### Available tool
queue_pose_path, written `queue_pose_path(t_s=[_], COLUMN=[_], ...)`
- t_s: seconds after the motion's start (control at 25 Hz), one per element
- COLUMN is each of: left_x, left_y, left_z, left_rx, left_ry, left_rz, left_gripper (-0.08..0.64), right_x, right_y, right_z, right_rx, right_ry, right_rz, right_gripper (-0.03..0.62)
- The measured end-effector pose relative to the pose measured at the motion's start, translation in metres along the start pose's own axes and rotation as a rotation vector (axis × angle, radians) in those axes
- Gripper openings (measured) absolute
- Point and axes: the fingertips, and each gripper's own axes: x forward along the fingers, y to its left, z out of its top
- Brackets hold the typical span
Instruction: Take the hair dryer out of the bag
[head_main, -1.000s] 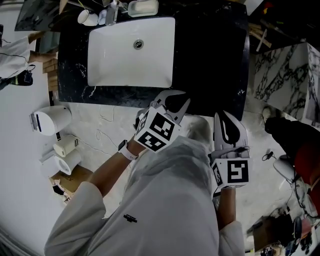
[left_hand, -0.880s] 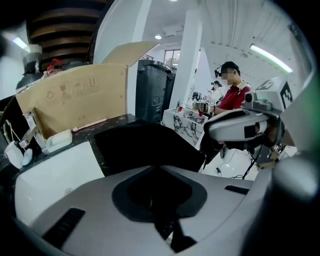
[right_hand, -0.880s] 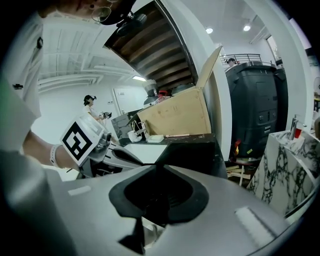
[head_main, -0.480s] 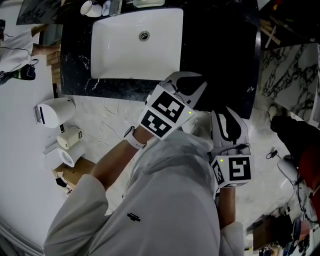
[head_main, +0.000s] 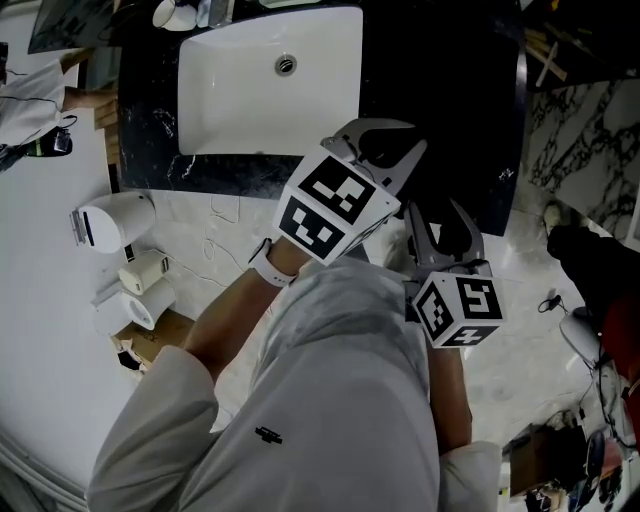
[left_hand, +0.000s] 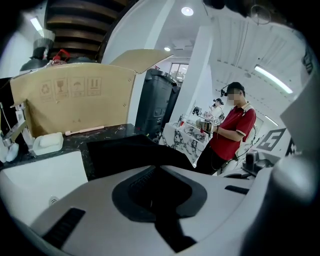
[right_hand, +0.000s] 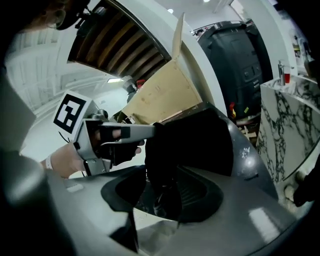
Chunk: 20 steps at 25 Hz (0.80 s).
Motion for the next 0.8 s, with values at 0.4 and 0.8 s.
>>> queue_pose_path(t_s=[0.4, 0.8], left_x=[0.006, -0.002], left_y=[-0.007, -0.004], left_z=[0.003, 0.003], left_rx=[-0.04, -0.029], left_ry=[-0.018, -0.045], left_rz=[-0.023, -0.025], left_gripper=[0.026, 0.026], right_x=[0.025, 0.05], right_y=[-0.031, -0.046], right_z=[0.004, 0.005], right_rx=[0.107, 0.14], right_ry=[-0.021, 0.004], right_rz=[-0.137, -0.229], right_gripper=[0.218, 0.232])
